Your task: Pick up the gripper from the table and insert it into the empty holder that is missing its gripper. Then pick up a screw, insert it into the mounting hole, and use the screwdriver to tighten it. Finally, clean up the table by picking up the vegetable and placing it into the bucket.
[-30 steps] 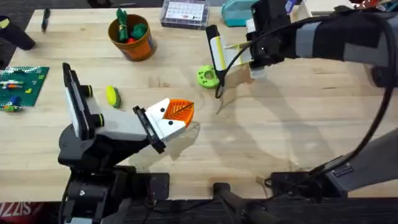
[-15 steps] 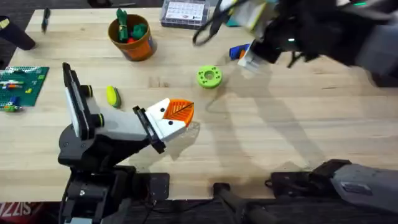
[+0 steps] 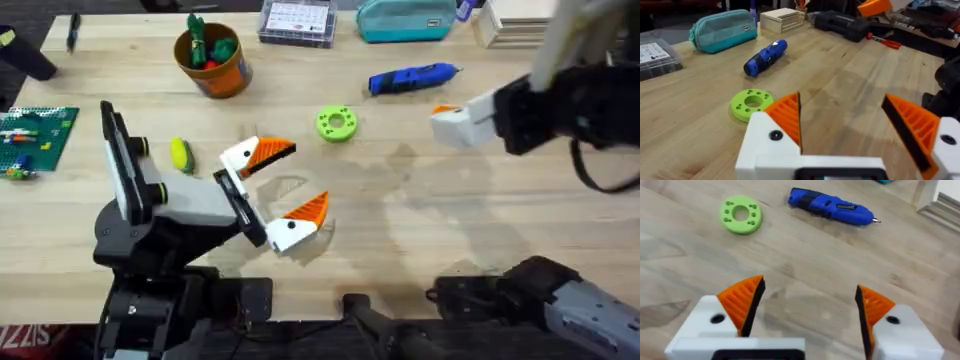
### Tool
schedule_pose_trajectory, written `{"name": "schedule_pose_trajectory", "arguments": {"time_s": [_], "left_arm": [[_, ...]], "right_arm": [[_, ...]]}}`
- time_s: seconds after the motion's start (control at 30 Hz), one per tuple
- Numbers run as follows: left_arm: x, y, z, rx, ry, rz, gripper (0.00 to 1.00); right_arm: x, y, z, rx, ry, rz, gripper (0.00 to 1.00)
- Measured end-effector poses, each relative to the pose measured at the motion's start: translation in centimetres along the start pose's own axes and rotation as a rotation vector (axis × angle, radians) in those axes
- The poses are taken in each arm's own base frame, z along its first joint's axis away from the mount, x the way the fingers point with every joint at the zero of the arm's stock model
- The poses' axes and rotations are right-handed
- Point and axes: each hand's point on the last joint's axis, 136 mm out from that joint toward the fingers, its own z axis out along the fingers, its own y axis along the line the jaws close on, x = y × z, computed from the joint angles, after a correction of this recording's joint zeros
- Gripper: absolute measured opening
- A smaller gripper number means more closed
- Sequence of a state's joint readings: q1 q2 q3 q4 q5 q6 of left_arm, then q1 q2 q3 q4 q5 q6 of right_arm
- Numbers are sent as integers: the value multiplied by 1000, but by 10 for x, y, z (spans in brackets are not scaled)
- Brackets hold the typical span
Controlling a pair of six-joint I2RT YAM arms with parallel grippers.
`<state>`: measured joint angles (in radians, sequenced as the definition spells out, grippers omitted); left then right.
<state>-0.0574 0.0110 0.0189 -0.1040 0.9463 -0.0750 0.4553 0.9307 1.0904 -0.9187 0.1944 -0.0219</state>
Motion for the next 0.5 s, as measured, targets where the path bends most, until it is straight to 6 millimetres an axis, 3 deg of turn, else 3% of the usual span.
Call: {"name": "schedule_pose_trajectory", "arguments": {"time_s": [0.17, 0.2, 0.5], "left_arm": [[0, 0, 0, 0, -1, 1, 985], [0, 0, 0, -1, -1, 0, 985], [-2, 8, -3, -72, 25, -119, 985]], "right_arm": [[9, 7, -18, -56, -18, 36, 994], [20, 9, -22, -69, 12, 41, 994], [34, 12, -23, -84, 72, 40, 994]]}}
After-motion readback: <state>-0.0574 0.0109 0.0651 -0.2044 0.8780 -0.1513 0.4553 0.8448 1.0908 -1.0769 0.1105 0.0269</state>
